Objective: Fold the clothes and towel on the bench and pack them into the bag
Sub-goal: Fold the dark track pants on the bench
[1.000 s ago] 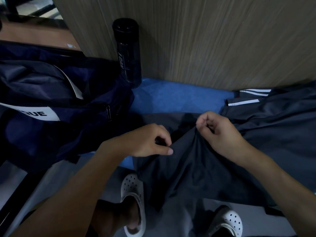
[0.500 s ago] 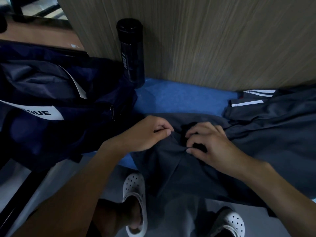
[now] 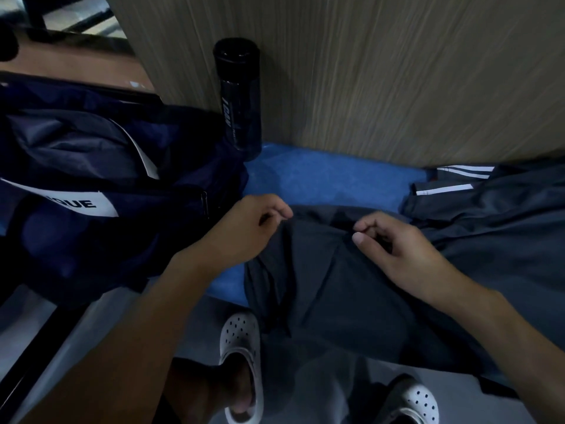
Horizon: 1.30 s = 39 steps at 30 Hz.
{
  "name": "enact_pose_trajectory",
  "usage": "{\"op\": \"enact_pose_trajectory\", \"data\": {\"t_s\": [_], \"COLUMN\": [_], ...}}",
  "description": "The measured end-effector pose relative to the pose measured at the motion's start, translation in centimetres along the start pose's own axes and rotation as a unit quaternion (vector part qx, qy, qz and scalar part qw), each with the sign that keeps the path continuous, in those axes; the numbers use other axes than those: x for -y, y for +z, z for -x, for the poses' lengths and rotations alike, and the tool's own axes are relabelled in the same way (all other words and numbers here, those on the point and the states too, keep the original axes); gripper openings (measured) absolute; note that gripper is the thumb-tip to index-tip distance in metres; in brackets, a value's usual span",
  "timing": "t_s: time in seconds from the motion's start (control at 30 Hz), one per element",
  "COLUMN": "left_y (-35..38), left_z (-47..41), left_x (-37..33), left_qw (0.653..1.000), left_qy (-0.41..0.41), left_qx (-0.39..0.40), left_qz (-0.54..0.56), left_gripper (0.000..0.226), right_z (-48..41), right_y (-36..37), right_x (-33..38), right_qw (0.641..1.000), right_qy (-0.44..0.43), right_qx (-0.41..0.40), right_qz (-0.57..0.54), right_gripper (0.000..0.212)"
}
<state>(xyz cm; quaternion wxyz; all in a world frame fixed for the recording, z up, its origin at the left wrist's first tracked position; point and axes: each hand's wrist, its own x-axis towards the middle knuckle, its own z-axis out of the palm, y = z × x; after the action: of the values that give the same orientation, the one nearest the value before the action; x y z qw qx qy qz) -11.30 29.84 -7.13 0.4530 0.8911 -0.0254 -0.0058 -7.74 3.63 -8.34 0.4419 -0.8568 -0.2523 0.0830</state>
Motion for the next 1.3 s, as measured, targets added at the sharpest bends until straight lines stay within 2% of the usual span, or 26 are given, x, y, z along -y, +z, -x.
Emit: {"op": "enact_pose_trajectory", "data": {"t_s": [0.07, 0.17, 0.27, 0.33, 0.4, 0.47, 0.53, 0.63, 0.77, 0.83, 0.9, 0.97, 1.1, 1.2, 1.3], "left_y": [0.0, -0.7, -1.0, -0.7, -0.3, 0.0, 0.3, 0.5, 0.6, 0.7, 0.6, 0.4, 0.2, 0.2, 0.3], "left_z": [0.5, 1.5, 2.5, 2.7, 2.5, 2.3, 1.9, 1.5, 1.3, 1.6, 1.8, 2.0, 1.7, 1.4, 0.8], "left_x": [-0.1, -0.1, 0.1, 0.5, 0.8, 1.3, 1.6, 1.5, 1.3, 1.3, 1.3, 1.0, 0.7, 0.4, 0.4], "left_qw": [0.997, 0.973, 0.946, 0.943, 0.952, 0.963, 0.968, 0.975, 0.978, 0.97, 0.963, 0.958, 0.969, 0.974, 0.965], "left_qy": [0.01, 0.018, -0.004, 0.005, 0.023, 0.043, 0.047, 0.024, -0.006, -0.021, -0.037, -0.042, -0.035, 0.003, 0.047], "left_qx": [0.051, 0.193, 0.264, 0.252, 0.219, 0.178, 0.148, 0.102, 0.041, 0.066, 0.104, 0.109, 0.041, -0.017, -0.067], "left_qz": [-0.062, -0.122, -0.187, -0.22, -0.211, -0.196, -0.197, -0.197, -0.203, -0.232, -0.248, -0.261, -0.24, -0.227, -0.248], "left_gripper": [0.025, 0.055, 0.074, 0.068, 0.047, 0.025, 0.016, 0.015, 0.007, 0.026, 0.04, 0.037, 0.021, 0.011, 0.026], "right_z": [0.0, 0.0, -0.1, 0.0, 0.2, 0.4, 0.4, 0.4, 0.4, 0.4, 0.4, 0.4, 0.5, 0.5, 0.6], "right_y": [0.0, -0.1, -0.9, -1.4, -1.9, -2.0, -2.1, -2.5, -3.3, -3.6, -3.7, -3.8, -4.1, -4.3, -4.3], "right_x": [-0.4, -1.1, -1.7, -2.0, -2.2, -2.3, -2.4, -2.2, -1.9, -1.9, -1.9, -2.0, -2.1, -2.4, -2.7], "right_qw": [0.999, 0.994, 0.99, 0.979, 0.97, 0.964, 0.961, 0.975, 0.974, 0.968, 0.964, 0.959, 0.953, 0.957, 0.966], "right_qy": [0.004, -0.017, -0.006, -0.02, -0.029, -0.043, -0.055, -0.041, 0.012, 0.036, 0.053, 0.059, 0.073, 0.074, 0.052], "right_qx": [0.018, 0.029, 0.032, 0.043, 0.057, 0.062, 0.057, 0.021, -0.063, -0.083, -0.08, -0.076, -0.082, -0.075, -0.066], "right_qz": [0.046, 0.103, 0.139, 0.199, 0.237, 0.254, 0.265, 0.219, 0.217, 0.236, 0.248, 0.267, 0.281, 0.271, 0.246], "right_gripper": [0.027, 0.044, 0.032, 0.031, 0.031, 0.015, 0.007, 0.023, 0.025, 0.027, 0.027, 0.027, 0.025, 0.022, 0.021]}}
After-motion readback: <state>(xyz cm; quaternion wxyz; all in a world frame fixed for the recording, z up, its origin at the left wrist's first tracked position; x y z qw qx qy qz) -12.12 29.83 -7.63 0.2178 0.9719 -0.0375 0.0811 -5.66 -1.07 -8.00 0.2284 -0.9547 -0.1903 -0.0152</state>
